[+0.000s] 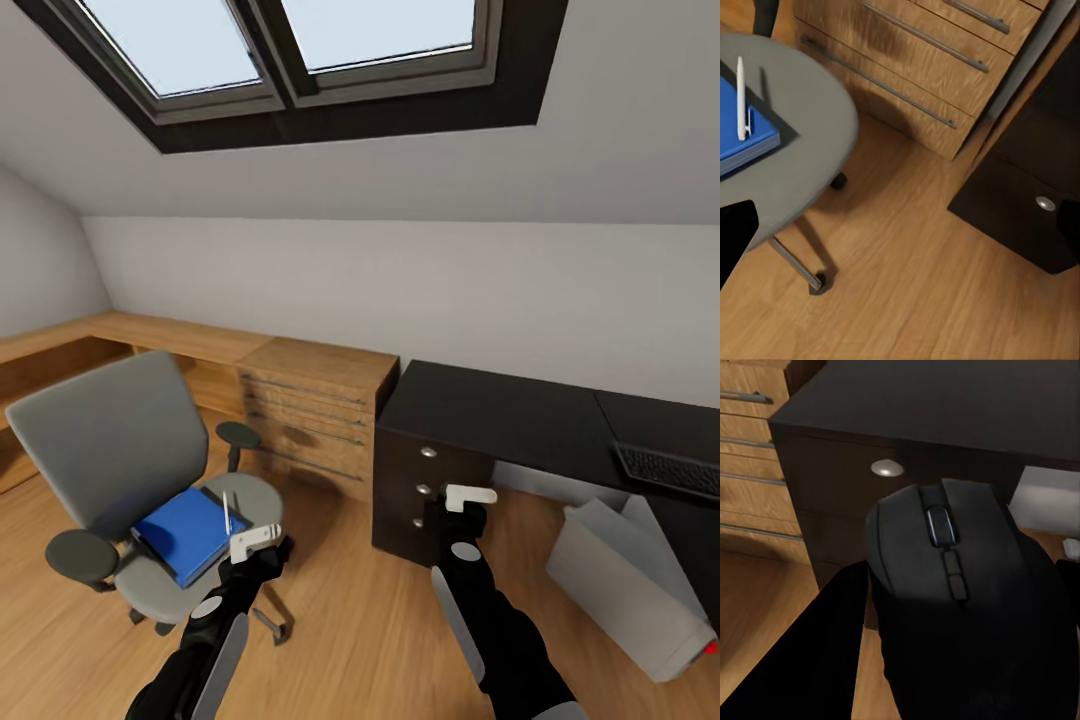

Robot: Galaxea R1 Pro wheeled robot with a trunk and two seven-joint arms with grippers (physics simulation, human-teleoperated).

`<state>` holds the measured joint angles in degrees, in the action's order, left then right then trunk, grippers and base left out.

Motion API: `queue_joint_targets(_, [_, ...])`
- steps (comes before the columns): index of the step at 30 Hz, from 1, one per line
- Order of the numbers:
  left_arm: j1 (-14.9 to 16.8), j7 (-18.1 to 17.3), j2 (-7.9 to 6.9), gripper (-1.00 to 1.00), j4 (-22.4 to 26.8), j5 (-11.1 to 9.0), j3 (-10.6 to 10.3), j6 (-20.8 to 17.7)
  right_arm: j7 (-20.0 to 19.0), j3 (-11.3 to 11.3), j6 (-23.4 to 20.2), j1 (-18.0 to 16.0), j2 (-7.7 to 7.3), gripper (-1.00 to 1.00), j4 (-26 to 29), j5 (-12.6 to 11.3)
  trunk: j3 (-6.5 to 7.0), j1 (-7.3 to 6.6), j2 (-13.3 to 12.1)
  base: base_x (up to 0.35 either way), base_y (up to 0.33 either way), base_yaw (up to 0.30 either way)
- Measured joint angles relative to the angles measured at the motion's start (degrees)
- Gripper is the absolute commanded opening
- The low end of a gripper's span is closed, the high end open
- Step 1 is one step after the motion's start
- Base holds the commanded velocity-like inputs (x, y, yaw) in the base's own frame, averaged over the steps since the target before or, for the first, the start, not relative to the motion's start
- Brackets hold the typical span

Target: In the bedroom, organize the workspace by keeping the computer under the desk, ensuring the monitor is on the desk, placing the keyboard on the desk next to the monitor, placing the mouse on the desk next to the keyboard, moving the folder from the swivel chair onto the desk next to the mouse, stacking the notebook on top of the folder with the pen on top of the notebook, and positioning the swivel chair next to the desk.

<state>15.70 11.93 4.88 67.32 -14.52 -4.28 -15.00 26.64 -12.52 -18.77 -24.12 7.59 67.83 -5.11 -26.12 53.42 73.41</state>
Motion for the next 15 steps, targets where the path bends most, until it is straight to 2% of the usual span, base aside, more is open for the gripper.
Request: queue_joint_targets(15, [0.0,0.0,0.15,1.0,-0.08,0.09,-0.2,-0.09,-0.06,0.0,0.01,0.0,0.02,-1.0,-0.31,0.12,0.0,0.0,0.0,0.323,0.0,0.0])
